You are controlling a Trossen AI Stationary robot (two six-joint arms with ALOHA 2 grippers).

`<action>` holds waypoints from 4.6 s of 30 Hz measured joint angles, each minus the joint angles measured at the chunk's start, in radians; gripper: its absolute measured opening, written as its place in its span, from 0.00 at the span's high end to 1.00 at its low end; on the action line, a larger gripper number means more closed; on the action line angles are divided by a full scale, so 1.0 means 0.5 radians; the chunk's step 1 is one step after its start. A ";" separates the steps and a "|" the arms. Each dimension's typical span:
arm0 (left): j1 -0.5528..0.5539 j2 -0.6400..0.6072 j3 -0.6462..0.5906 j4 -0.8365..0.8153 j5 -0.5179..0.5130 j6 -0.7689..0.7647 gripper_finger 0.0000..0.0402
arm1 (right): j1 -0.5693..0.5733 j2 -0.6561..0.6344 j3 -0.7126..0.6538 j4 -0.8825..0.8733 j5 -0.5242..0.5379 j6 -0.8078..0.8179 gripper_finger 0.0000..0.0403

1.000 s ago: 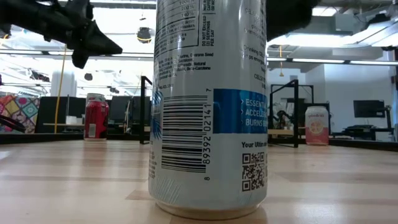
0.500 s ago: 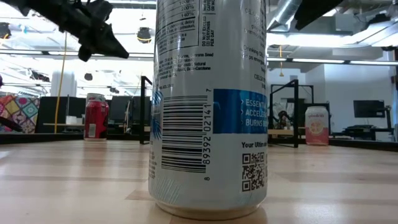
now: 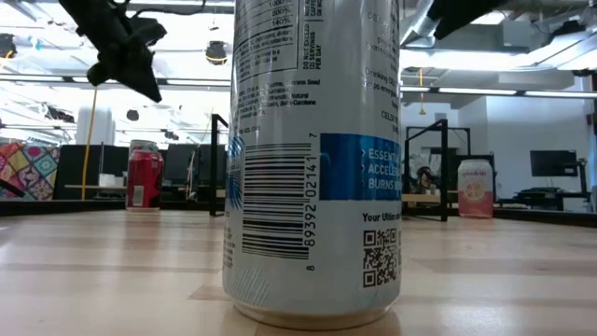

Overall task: Place canned beverage on shelf
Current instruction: Put the top red black soda can on the shelf aligned with the other red black soda can

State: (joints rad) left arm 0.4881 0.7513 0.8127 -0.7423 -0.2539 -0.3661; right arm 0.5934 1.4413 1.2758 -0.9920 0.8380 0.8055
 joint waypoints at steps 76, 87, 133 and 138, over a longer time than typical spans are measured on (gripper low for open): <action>0.892 1.111 0.136 0.221 -0.362 0.164 0.22 | -0.463 0.010 0.000 -0.166 -0.103 -0.687 0.28; 0.904 1.112 0.128 0.204 -0.310 0.165 0.23 | -0.463 0.010 0.000 -0.134 -0.105 -0.686 0.28; -1.186 0.796 0.124 0.232 0.303 0.649 0.30 | -0.485 0.010 0.000 -0.147 -0.106 -0.738 0.28; -1.272 0.985 0.125 0.248 0.353 0.655 0.25 | -0.485 0.009 0.000 -0.147 -0.106 -0.738 0.28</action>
State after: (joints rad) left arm -0.1480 1.2439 0.8751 -0.6181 -0.0774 -0.0383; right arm 0.3508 1.4460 1.2758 -1.0657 0.7849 0.4366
